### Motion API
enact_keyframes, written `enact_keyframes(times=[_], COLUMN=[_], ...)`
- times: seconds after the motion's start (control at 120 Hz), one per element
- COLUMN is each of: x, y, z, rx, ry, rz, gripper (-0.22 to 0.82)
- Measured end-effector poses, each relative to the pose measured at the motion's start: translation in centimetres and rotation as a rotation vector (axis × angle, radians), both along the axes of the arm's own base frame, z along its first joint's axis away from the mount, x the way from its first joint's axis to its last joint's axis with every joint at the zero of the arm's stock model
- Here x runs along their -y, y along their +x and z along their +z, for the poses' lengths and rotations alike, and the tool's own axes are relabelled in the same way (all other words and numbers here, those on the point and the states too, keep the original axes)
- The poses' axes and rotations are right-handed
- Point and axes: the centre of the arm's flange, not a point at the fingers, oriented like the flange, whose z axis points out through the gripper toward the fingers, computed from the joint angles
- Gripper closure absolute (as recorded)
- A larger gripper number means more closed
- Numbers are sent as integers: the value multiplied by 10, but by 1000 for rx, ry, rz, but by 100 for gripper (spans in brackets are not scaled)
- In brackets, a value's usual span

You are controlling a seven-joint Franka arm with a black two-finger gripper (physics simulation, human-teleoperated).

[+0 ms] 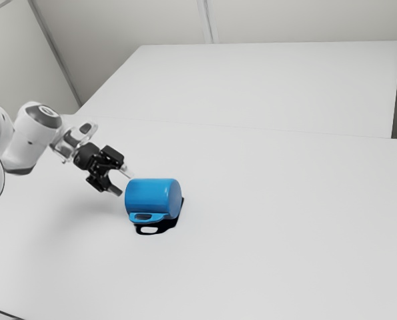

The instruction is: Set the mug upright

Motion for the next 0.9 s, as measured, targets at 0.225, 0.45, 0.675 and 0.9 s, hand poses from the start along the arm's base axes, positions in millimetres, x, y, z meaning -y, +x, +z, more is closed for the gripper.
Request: enact_keyframes(times=[0.225, 0.45, 0.675, 0.9], x=[16, 23, 38, 48], y=[0, 4, 10, 15], z=[-10, -20, -22, -14], rx=[30, 47, 66, 92], ry=[-70, -106, -127, -135], rz=[5, 12, -5, -20], gripper=[4, 4, 4, 43])
